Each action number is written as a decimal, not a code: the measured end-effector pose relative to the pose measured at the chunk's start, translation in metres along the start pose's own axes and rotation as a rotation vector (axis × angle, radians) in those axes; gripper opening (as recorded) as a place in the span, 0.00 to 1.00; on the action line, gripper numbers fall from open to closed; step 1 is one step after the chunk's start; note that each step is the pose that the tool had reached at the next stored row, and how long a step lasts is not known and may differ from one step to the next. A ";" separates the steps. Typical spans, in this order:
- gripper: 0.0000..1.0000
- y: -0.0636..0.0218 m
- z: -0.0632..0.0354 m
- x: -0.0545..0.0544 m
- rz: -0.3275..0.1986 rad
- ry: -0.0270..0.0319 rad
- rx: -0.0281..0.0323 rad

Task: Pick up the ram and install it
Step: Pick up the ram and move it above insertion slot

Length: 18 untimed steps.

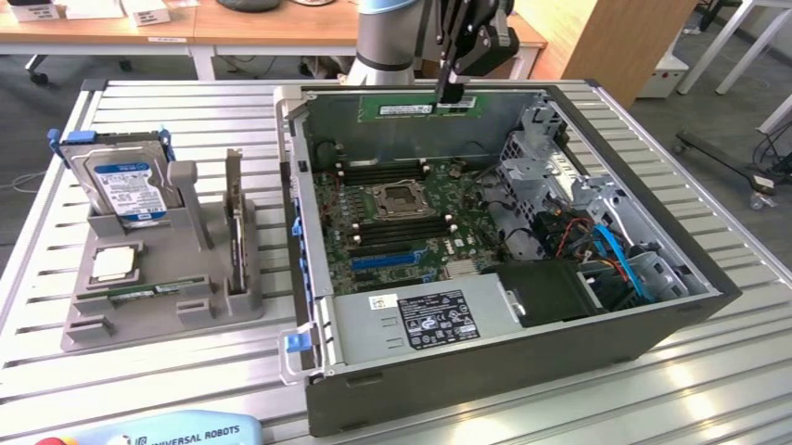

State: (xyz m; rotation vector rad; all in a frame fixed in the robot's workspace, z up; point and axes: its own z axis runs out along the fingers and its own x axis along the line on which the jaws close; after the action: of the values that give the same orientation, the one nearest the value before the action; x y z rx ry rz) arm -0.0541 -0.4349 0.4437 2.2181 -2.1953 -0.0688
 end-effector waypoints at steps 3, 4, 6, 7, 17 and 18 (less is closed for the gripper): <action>0.11 -0.0001 0.0020 0.000 0.000 0.0003 -0.0002; 0.11 -0.0002 0.0030 0.000 0.000 0.0002 -0.0001; 0.11 -0.0002 0.0049 0.000 0.000 0.0001 -0.0001; 0.11 -0.0003 0.0057 0.000 0.000 0.0000 -0.0001; 0.11 -0.0003 0.0065 0.000 0.000 -0.0003 -0.0001; 0.11 -0.0003 0.0065 0.000 0.000 -0.0003 -0.0001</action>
State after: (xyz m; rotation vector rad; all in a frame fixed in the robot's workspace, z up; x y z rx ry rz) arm -0.0540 -0.4346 0.4372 2.2182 -2.1953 -0.0692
